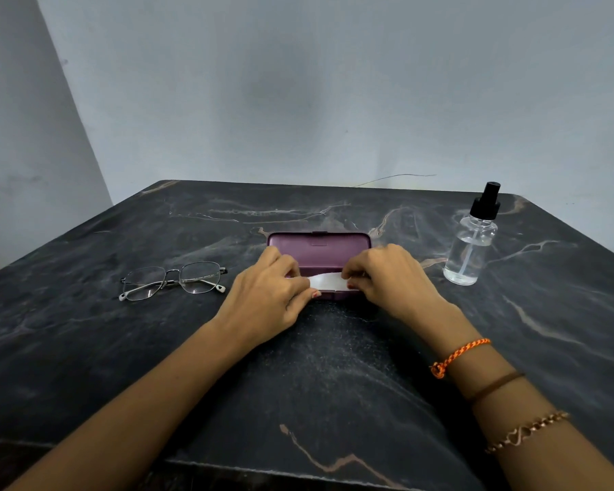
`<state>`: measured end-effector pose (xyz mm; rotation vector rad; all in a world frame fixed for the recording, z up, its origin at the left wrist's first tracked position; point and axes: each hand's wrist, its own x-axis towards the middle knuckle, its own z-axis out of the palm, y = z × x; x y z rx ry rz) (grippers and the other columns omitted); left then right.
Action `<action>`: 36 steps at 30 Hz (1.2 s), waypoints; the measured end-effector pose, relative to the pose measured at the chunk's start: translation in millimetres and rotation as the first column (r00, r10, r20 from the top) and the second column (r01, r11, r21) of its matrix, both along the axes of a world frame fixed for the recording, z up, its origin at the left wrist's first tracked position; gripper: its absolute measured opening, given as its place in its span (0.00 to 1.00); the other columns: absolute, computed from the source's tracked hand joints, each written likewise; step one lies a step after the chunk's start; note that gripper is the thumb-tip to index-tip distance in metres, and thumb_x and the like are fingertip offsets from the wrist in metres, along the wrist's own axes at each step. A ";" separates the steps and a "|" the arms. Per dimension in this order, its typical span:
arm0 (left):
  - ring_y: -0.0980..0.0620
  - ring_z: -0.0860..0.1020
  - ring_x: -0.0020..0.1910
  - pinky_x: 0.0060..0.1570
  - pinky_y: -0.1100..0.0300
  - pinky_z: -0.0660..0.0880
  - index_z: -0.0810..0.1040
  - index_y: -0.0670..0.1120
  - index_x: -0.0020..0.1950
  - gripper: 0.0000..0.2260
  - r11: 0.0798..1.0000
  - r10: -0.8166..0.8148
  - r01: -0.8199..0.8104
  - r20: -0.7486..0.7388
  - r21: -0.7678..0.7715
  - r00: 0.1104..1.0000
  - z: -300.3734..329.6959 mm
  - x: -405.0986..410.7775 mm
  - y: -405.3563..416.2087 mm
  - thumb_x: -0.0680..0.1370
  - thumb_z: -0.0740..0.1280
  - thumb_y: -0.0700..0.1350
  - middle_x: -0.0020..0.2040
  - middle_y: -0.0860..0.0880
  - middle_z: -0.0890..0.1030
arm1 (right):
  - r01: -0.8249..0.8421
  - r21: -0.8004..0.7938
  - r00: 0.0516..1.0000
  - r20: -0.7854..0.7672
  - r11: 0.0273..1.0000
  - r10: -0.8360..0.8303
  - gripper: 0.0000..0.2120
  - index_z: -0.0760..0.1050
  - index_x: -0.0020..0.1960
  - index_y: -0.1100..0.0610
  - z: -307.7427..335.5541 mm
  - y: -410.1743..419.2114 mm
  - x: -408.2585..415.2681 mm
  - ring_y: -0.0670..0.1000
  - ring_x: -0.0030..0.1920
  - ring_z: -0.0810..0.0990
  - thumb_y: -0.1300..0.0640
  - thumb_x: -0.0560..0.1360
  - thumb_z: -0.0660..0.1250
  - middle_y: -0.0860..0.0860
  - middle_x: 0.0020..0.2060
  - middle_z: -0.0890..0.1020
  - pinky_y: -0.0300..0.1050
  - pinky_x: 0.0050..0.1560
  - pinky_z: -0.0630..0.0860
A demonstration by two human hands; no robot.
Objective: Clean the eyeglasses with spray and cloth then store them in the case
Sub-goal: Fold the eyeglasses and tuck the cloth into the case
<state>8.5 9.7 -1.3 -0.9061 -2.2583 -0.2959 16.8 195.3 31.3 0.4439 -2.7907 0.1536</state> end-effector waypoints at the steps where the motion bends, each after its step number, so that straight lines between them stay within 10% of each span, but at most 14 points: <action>1: 0.50 0.71 0.37 0.28 0.62 0.68 0.82 0.44 0.38 0.16 1.000 -0.031 0.031 0.007 -0.004 0.999 -0.7 -1.0 0.6 0.73 0.59 0.52 0.34 0.48 0.78 | 0.006 -0.030 1.000 0.029 1.000 -0.005 0.11 0.79 0.56 0.54 -0.8 -0.3 0.0 0.55 0.54 0.79 0.59 0.76 0.63 0.53 0.52 0.84 0.47 0.53 0.74; 15: 0.40 0.79 0.35 0.31 0.56 0.69 0.82 0.42 0.42 0.10 0.988 0.140 -0.126 0.153 -0.094 0.978 2.0 5.1 5.8 0.74 0.69 0.49 0.36 0.44 0.81 | -0.010 -0.154 0.979 0.202 0.988 0.042 0.14 0.81 0.51 0.55 3.4 11.1 2.6 0.52 0.47 0.80 0.47 0.73 0.66 0.53 0.47 0.85 0.47 0.49 0.76; 29: 0.47 0.70 0.15 0.29 0.72 0.45 0.74 0.43 0.21 0.18 0.953 0.267 -0.258 0.035 -0.159 0.963 0.3 5.9 10.7 0.59 0.80 0.50 0.18 0.48 0.72 | -0.041 -0.099 0.974 0.217 0.994 0.062 0.09 0.83 0.47 0.51 3.7 12.2 0.1 0.49 0.43 0.78 0.50 0.69 0.71 0.51 0.45 0.84 0.43 0.41 0.72; 36: 0.48 0.73 0.17 0.29 0.73 0.46 0.76 0.45 0.24 0.17 0.980 0.171 -0.170 -0.002 -0.101 0.985 0.1 6.0 6.1 0.66 0.71 0.55 0.21 0.50 0.75 | -0.026 -0.101 0.972 0.232 0.995 0.049 0.23 0.78 0.56 0.55 2.5 16.3 1.6 0.51 0.53 0.77 0.42 0.68 0.69 0.51 0.54 0.81 0.43 0.49 0.72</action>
